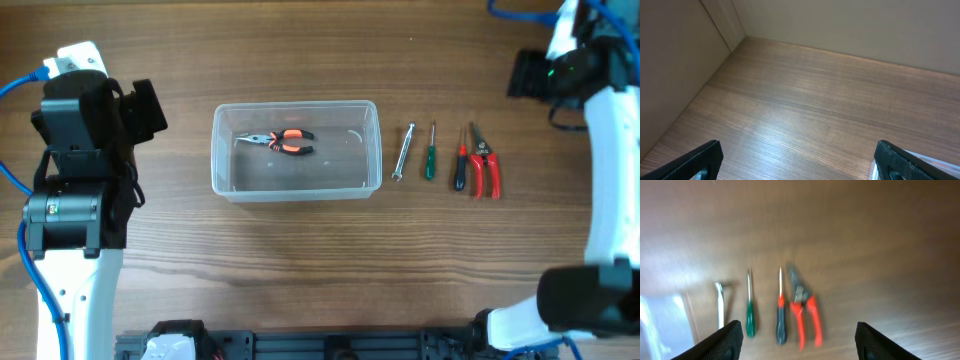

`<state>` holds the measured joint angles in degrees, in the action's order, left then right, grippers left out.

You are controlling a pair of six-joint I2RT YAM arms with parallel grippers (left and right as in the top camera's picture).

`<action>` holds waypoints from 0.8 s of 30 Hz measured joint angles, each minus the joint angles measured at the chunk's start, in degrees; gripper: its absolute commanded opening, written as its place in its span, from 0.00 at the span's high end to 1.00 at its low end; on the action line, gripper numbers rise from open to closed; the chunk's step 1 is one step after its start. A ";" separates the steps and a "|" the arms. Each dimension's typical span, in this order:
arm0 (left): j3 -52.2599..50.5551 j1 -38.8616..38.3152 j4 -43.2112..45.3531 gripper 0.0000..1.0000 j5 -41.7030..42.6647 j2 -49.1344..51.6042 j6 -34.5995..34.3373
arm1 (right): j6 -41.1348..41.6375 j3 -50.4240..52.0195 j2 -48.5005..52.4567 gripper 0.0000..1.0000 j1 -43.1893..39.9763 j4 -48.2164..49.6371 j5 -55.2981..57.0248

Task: Pack container
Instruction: 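Grasp the red-handled wire cutters with the right gripper and lift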

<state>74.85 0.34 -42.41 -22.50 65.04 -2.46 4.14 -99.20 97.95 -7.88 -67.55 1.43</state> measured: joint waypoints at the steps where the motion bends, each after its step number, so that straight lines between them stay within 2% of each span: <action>1: 0.00 0.02 0.00 0.00 0.00 0.00 -0.02 | 0.24 2.84 0.94 0.24 0.00 1.38 -0.44; 8: 0.00 0.02 0.00 0.00 0.00 0.00 0.00 | -2.82 18.95 5.97 0.37 0.07 7.17 0.35; 13: 0.00 0.02 0.00 0.00 0.00 0.00 0.00 | -4.52 26.27 7.91 0.38 0.07 9.44 0.35; 16: 0.00 0.00 0.00 0.00 0.00 0.00 -0.02 | -4.70 28.48 7.91 0.41 0.07 11.61 0.37; 20: 0.00 0.00 0.00 0.00 0.00 0.00 -0.02 | -5.11 30.05 7.91 0.55 0.07 14.29 0.02; 24: 0.00 0.00 0.00 0.00 0.00 0.00 0.00 | -5.46 32.04 7.91 0.57 0.07 17.16 -1.44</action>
<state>74.85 0.34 -42.41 -22.50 65.04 -2.46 -1.32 -67.16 105.86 -7.81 -50.39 -0.01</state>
